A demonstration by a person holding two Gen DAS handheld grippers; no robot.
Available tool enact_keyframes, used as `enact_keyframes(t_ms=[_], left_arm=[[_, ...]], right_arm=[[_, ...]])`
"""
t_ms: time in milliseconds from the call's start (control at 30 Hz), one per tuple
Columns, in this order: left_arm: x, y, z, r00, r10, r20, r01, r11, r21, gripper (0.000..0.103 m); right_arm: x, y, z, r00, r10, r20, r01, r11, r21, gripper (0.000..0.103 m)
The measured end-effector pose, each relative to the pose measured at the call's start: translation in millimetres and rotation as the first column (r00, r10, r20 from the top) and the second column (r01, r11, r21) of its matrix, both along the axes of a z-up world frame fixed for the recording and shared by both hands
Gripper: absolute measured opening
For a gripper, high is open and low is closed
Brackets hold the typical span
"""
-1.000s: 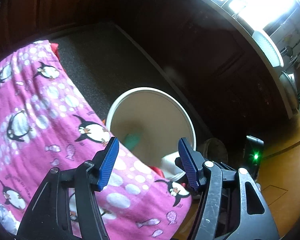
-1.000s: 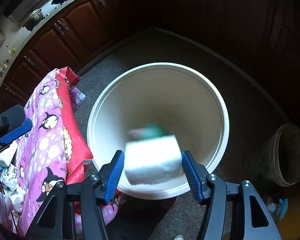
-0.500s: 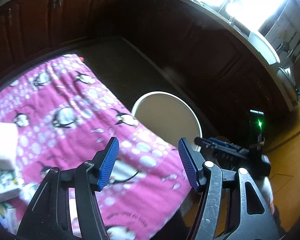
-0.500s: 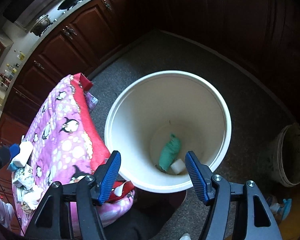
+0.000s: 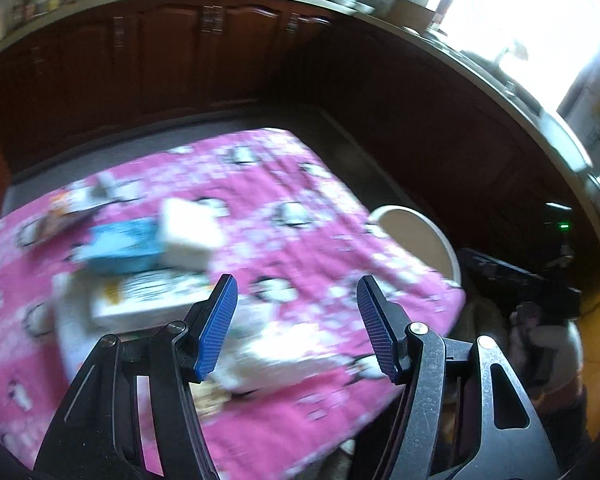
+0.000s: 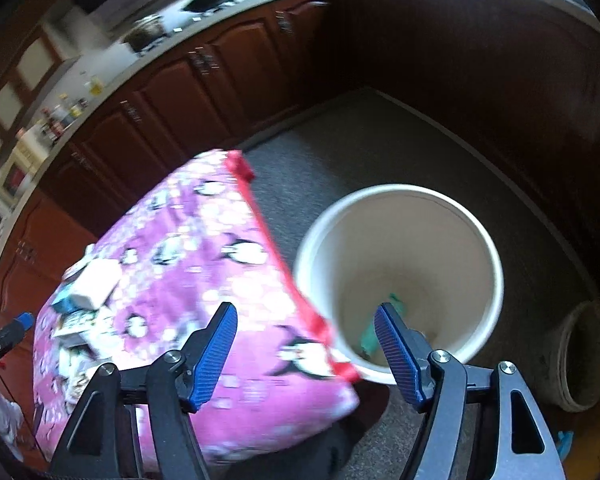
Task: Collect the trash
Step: 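Grasp the brown paper wad with left tool while right tool grasps crumpled tissue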
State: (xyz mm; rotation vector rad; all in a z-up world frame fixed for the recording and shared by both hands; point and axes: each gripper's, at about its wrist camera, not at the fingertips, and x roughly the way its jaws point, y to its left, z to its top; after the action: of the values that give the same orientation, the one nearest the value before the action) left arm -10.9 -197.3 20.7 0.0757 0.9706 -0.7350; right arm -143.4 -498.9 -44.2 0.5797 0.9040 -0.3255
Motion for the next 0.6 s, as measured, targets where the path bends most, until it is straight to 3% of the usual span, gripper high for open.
enact_keyframes(t_ms=[200,333,600], left_arm=[[7.7,69.1,-10.7,0.992,0.127,-0.004,-0.126,0.991,0.033,0.061],[11.0,104.3,-26.2,0.982,0.182,-0.052,-0.18,0.983,0.042,0.061],[-1.9,114.5,-56.3,0.978,0.173,-0.115,-0.166,0.984,0.062,0.061]], right_arm=[[33.0,56.0,14.6,0.989,0.142,0.036,-0.142,0.99,-0.008,0.073],[58.3,98.9,8.3,0.966,0.257,0.034,-0.257,0.966,0.002,0.073],[91.1,160.9,-13.0,0.913,0.408,0.006,-0.407,0.912,0.042,0.073]])
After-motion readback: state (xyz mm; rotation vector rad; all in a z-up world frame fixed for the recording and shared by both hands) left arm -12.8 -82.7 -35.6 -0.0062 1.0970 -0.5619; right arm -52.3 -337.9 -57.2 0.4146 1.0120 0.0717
